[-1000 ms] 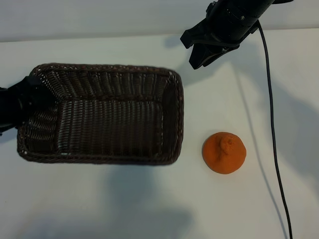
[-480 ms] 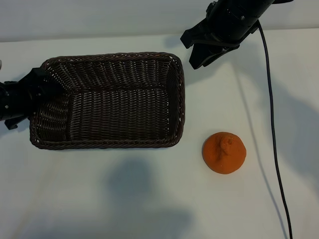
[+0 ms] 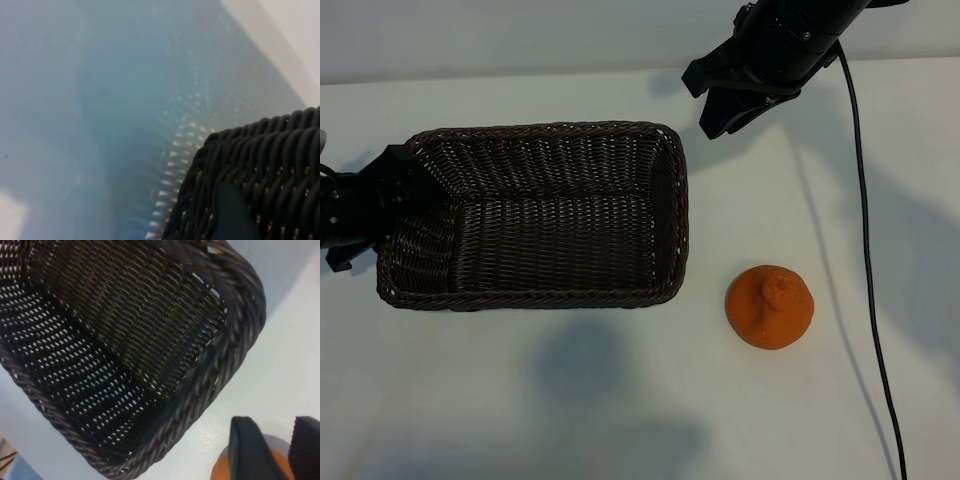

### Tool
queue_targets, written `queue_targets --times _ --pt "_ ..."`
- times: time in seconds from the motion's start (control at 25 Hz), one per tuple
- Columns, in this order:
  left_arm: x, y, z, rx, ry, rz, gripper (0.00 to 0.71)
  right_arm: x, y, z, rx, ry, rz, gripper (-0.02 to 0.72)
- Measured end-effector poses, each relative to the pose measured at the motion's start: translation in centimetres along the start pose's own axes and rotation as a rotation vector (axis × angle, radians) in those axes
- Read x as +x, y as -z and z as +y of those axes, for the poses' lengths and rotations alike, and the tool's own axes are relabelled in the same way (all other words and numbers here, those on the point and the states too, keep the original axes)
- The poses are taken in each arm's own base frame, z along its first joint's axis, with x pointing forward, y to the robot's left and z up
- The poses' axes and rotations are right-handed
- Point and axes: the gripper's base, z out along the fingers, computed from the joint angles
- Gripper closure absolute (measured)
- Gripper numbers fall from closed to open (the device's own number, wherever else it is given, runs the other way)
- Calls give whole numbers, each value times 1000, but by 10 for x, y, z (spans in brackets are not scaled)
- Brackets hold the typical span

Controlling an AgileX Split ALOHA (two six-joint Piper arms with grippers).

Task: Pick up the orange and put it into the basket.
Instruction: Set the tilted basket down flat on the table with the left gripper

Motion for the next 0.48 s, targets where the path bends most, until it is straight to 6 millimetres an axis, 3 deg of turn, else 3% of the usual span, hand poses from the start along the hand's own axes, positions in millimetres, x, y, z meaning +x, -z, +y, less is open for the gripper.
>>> queue_targets --times 0.36,0.48 --pt "1 0 -2 18 9 14 292 0 0 0 0 0 0 462" --pt "2 0 -3 38 16 27 192 0 0 0 0 0 0 462"
